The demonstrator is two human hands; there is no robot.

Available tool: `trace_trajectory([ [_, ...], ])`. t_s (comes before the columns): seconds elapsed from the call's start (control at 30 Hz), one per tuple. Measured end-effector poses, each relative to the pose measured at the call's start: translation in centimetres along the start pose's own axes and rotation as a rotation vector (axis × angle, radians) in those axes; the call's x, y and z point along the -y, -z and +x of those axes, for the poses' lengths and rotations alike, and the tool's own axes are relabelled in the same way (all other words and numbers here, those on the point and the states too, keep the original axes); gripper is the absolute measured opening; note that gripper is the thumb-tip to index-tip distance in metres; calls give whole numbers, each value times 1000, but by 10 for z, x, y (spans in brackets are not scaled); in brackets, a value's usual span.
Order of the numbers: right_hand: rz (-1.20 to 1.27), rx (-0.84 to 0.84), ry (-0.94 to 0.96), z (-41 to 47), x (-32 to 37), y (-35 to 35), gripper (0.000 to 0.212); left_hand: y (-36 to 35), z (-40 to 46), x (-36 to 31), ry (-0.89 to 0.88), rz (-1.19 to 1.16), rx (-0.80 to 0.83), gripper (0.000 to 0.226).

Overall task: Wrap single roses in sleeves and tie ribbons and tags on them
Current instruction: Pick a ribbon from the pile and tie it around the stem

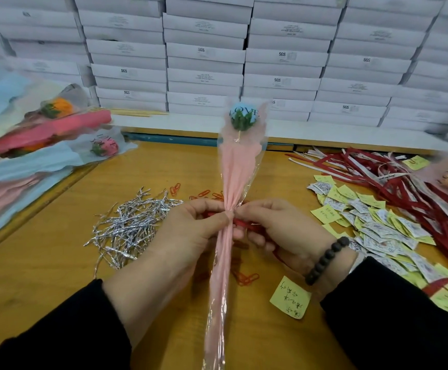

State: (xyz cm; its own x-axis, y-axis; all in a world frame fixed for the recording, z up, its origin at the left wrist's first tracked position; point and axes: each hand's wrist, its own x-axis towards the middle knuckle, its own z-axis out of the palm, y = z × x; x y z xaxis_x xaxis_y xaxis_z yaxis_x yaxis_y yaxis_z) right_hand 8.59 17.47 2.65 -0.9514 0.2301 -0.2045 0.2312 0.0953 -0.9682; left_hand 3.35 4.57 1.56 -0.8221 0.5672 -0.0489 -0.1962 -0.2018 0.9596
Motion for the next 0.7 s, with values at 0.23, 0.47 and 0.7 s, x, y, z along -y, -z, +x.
trace_trajectory([
  [0.23, 38, -76, -24, 3, -6, -5, 31, -3, 1, 5, -65, 152, 20, 9],
  [0.47, -16, -108, -45, 3, -9, -3, 24, 2, 3, 7, -113, 376, 20, 17],
  [0.7, -35, -94, -49, 3, -8, 1, 22, 7, 8, 0, -136, 406, -82, 17],
])
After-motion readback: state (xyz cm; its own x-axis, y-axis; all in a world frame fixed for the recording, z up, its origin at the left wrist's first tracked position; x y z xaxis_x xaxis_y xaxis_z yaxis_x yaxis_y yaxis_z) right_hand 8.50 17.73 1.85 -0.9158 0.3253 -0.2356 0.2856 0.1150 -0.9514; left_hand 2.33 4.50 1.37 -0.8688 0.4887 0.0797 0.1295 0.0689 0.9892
